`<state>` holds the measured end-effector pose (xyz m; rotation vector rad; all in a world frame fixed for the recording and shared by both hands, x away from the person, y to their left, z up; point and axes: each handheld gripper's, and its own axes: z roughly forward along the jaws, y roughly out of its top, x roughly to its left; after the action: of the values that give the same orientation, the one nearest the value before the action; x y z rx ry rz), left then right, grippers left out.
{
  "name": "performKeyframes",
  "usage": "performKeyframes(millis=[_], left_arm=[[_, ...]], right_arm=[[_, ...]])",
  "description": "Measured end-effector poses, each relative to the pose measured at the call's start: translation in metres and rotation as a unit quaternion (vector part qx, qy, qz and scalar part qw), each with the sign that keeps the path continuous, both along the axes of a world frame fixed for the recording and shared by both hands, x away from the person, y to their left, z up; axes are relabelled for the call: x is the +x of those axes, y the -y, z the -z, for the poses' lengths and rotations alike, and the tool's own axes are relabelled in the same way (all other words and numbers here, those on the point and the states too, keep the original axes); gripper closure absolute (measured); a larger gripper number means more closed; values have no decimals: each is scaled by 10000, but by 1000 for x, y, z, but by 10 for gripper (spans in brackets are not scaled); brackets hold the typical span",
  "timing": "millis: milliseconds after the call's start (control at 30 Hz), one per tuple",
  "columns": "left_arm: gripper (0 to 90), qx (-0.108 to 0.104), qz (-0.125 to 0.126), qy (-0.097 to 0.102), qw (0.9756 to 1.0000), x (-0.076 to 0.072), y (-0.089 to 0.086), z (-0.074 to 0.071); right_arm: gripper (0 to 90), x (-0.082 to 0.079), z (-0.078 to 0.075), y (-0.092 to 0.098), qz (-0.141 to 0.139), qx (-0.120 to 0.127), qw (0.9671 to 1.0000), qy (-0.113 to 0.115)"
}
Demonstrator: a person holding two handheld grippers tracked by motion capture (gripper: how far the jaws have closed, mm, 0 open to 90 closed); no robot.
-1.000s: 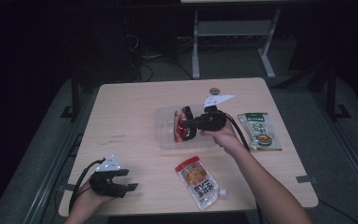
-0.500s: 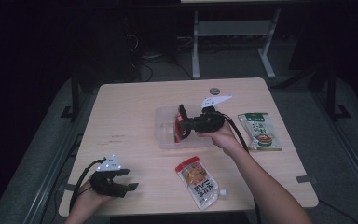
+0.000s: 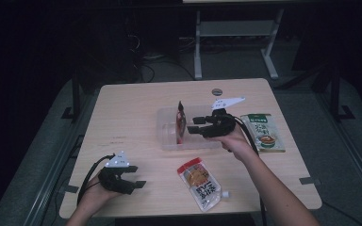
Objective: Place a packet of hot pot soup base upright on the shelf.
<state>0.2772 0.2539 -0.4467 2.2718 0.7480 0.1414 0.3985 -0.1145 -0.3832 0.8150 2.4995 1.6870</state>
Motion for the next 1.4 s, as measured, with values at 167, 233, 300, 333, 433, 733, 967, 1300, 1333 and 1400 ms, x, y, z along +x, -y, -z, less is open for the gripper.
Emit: performKeyframes(millis=[167, 233, 300, 333, 433, 733, 967, 1300, 1333, 1400], left_arm=[[309, -44, 9, -14, 10000, 1, 2, 0], [309, -39, 20, 7, 10000, 1, 2, 0], [309, -38, 23, 35, 10000, 1, 1, -1], [309, -48, 15, 35, 10000, 1, 1, -1], [309, -51, 11, 45, 10000, 1, 0, -1], [309, -75, 59, 49, 9999, 1, 1, -1], [312, -39, 46, 66, 10000, 1, 2, -2], [377, -58, 39, -79, 9999, 0, 7, -3], [399, -49, 49, -76, 9999, 0, 8, -4], [462, -66, 108, -20, 9999, 0, 12, -6]], right_arm=[[428, -6, -1, 5, 19, -80, 10000, 12], [420, -9, -1, 7, 30, -114, 9999, 20], [399, -13, -2, 10, 48, -195, 9998, 30], [394, -15, -3, 11, 52, -219, 9997, 48], [380, -21, -3, 15, 50, -248, 9997, 68], [357, -48, 7, 31, 33, -687, 9976, 96], [341, -67, 13, 40, 56, -938, 9955, 133], [316, -100, 31, 72, 230, -1187, 9926, 132], [314, -103, 32, 75, 281, -1207, 9922, 102], [309, -106, 36, 81, 325, -1226, 9919, 68]])
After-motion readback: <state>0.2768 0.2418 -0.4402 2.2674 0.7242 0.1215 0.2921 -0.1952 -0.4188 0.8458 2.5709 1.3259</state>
